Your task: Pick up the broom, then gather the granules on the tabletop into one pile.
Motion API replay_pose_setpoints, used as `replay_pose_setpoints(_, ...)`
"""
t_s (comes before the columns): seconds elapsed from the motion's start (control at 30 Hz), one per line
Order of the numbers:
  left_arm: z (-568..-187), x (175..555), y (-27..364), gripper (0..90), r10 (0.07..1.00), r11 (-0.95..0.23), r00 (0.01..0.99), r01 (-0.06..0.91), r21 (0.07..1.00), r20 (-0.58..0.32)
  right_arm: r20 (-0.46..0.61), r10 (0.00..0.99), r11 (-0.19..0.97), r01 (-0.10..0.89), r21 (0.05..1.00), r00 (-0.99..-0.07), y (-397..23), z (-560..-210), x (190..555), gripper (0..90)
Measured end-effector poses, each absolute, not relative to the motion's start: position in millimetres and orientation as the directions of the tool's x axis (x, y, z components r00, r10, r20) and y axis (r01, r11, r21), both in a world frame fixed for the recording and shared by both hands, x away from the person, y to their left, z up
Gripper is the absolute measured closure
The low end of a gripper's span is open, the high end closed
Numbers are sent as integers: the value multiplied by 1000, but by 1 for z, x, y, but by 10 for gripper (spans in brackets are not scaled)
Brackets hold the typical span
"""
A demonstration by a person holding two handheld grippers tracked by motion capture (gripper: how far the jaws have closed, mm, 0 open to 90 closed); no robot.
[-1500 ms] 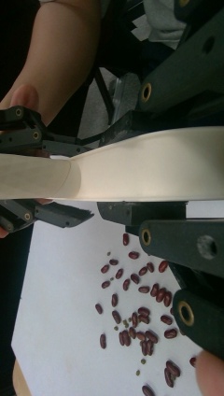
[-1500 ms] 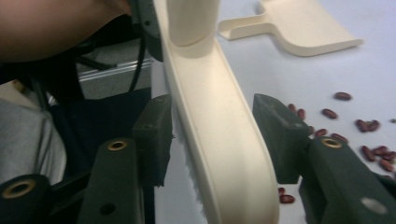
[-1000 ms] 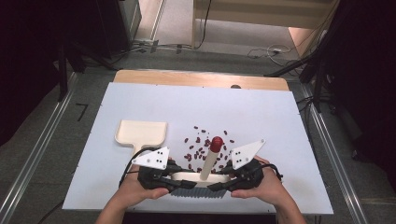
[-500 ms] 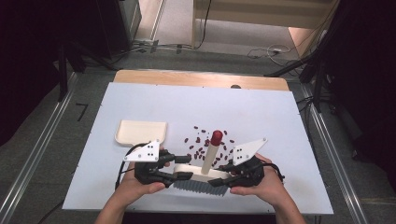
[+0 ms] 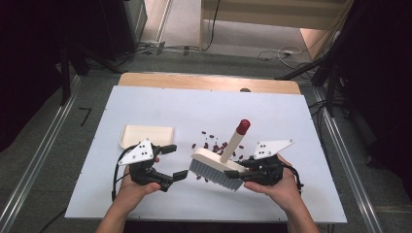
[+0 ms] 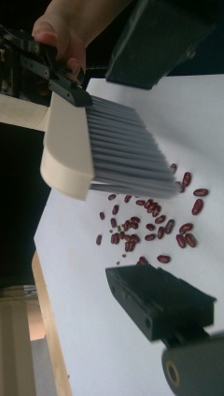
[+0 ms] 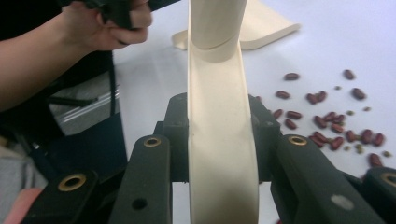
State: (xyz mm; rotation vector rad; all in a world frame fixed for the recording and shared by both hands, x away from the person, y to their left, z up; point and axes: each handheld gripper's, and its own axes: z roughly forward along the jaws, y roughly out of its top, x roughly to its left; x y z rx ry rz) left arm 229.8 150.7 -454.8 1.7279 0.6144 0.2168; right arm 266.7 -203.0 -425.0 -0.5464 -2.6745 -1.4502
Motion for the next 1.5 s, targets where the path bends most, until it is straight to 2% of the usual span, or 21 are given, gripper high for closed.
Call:
replay_pose_setpoints(0.13, -457, 231, 159, 0, 538, -110, 821, 294, 949, -192, 210, 328, 473, 353, 807, -921, -210, -426, 271, 658)
replay_pose_setpoints(0.6, -467, 233, 198, 0, 641, -37, 740, 295, 955, -204, 213, 546, 360, 457, 813, -810, -235, -436, 287, 658)
replay_pose_setpoints(0.93, -476, 231, 225, 0, 725, -45, 667, 298, 954, -174, 176, 681, 298, 489, 819, -710, -257, -437, 297, 657)
replay_pose_setpoints(1.2, -487, 226, 239, 0, 739, -27, 648, 303, 953, -185, 153, 769, 242, 504, 829, -621, -275, -439, 303, 657)
replay_pose_setpoints(1.5, -498, 222, 246, 0, 727, -6, 660, 279, 960, -187, 87, 832, 254, 516, 818, -548, -274, -447, 311, 657)
